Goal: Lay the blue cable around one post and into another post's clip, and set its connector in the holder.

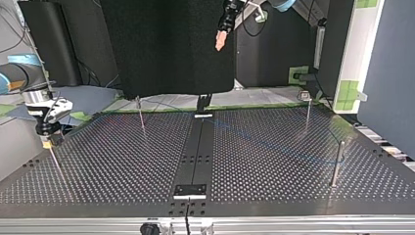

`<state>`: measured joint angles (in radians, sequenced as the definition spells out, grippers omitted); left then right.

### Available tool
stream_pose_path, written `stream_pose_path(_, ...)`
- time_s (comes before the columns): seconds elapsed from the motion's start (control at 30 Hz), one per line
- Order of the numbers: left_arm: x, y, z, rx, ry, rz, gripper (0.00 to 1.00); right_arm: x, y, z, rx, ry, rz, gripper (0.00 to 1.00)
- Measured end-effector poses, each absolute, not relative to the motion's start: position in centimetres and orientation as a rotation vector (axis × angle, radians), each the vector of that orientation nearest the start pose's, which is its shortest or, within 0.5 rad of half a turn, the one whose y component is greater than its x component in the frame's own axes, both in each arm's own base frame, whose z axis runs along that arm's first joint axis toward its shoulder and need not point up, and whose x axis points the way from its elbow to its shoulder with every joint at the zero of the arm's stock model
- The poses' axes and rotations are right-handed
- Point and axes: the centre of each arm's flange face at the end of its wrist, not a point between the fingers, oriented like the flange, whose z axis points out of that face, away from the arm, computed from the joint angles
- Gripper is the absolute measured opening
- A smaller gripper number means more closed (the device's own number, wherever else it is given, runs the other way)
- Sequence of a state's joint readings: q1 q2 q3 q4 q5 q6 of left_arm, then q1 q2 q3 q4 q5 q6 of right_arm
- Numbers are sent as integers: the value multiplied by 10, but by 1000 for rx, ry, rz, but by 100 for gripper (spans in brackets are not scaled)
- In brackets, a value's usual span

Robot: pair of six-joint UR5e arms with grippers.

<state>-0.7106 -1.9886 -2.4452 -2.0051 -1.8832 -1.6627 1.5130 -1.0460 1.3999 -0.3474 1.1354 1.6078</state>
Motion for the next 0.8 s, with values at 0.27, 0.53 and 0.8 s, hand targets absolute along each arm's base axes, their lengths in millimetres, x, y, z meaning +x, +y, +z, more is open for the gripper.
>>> stream_pose_path(0.27, 205, -312, 61, 302, 1703, -324, 100, 136, -679, 294, 1476, -1047, 1505, 89)
stream_pose_path(0.53, 205, -311, 61, 302, 1704, -323, 100, 136, -678, 294, 1482, -1053, 1500, 89)
stream_pose_path(0.8, 204, -311, 60, 302, 1704, -323, 100, 136, -677, 293, 1489, -1054, 1490, 89)
